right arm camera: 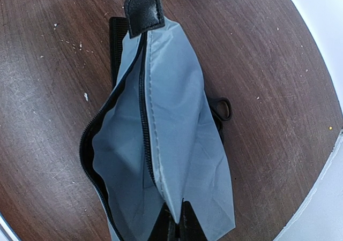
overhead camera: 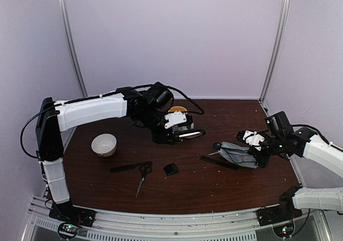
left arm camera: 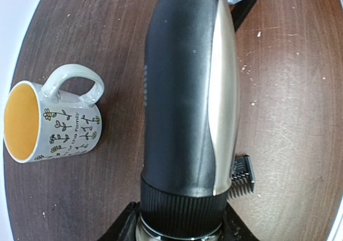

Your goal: Sort the hair-cutting tools

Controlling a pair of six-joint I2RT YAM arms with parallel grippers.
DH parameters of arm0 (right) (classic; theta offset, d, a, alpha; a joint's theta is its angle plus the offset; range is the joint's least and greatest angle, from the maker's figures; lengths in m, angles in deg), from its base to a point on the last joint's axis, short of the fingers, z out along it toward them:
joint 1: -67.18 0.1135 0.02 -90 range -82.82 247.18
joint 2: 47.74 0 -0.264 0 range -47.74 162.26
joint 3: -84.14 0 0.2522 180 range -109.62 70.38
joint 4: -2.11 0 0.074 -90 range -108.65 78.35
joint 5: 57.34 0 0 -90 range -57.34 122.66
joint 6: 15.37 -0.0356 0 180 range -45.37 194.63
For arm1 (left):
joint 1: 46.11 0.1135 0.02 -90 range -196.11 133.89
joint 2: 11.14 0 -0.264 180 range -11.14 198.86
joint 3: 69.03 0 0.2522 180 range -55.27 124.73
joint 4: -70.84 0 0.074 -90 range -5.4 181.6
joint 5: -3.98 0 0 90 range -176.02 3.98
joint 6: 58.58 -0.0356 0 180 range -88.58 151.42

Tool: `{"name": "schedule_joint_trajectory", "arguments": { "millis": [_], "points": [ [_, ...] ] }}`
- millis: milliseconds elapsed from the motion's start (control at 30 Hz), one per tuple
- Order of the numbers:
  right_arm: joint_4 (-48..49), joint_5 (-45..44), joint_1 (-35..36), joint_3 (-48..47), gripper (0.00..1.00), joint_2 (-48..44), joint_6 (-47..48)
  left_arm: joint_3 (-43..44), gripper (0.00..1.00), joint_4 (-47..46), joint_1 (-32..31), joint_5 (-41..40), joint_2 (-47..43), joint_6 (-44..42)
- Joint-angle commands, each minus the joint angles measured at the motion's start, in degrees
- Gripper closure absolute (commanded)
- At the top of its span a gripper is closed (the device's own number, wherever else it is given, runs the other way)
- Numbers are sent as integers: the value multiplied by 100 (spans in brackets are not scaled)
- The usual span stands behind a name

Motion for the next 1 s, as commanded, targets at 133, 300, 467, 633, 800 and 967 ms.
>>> {"name": "schedule_joint_trajectory", "arguments": {
  "millis": [133,300,467,633,800,967],
  "points": [
    [98,34,45,-39,100,44,30,-220,85,106,-355,366,-781,229],
    [-358,672,65,-401,100,298,153,-461,96,166,-583,73,-1305,263],
    [-804,1202,280,-1079,100,885,168,-344,100,627,-978,-553,-1484,290],
    [-1008,1539,740,-1556,100,1448,50,-116,100,1149,-1443,-1137,-1484,429],
    [-1256,1964,1126,-1898,100,2027,-60,152,100,1819,-1577,-1281,-1314,859],
    [-1173,2100,1402,-2211,100,2368,-467,175,100,2092,-1809,-1618,-1228,1073]
  ]
}}
